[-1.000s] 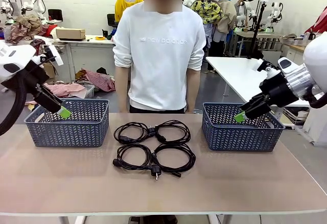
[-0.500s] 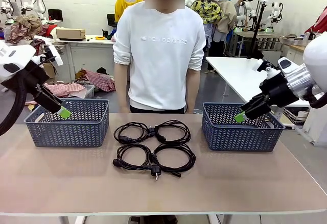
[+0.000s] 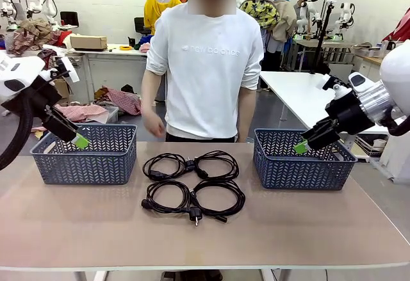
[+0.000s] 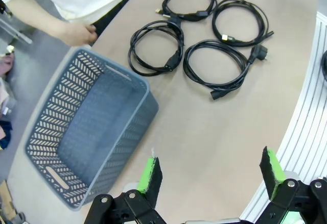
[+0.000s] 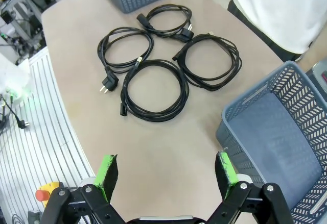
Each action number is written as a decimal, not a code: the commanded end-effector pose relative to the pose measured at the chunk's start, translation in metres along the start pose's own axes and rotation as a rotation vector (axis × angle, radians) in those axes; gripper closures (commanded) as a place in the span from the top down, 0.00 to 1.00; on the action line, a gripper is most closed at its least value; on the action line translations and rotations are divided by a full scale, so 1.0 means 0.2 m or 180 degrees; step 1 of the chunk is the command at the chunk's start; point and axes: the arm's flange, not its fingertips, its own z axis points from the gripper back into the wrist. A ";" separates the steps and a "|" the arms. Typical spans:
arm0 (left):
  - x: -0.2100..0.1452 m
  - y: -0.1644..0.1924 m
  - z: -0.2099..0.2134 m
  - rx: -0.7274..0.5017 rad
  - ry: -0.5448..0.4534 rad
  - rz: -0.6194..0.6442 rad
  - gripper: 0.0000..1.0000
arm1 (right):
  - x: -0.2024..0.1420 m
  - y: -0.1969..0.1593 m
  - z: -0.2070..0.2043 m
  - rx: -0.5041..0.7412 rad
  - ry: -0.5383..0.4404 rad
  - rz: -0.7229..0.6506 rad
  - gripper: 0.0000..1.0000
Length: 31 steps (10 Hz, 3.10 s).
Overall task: Organize the cables according to human instructions.
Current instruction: Pick up a bundle of cables and place it in the basket indicated by the human.
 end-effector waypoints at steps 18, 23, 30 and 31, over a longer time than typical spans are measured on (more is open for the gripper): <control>0.00 0.00 0.00 -0.0002 0.0001 0.0001 1.00 | 0.00 -0.02 0.00 0.0049 -0.0075 0.0056 1.00; 0.42 -0.11 -0.26 -0.0098 0.0629 -0.1086 1.00 | 0.00 -0.02 0.00 0.0049 -0.0075 0.0056 1.00; 0.64 -0.32 -0.85 -0.0385 0.1460 -0.2110 1.00 | 0.00 -0.02 0.00 0.0049 -0.0075 0.0056 1.00; 0.62 -0.34 -0.90 -0.0391 0.1485 -0.2105 1.00 | 0.00 -0.02 0.00 0.0049 -0.0075 0.0056 1.00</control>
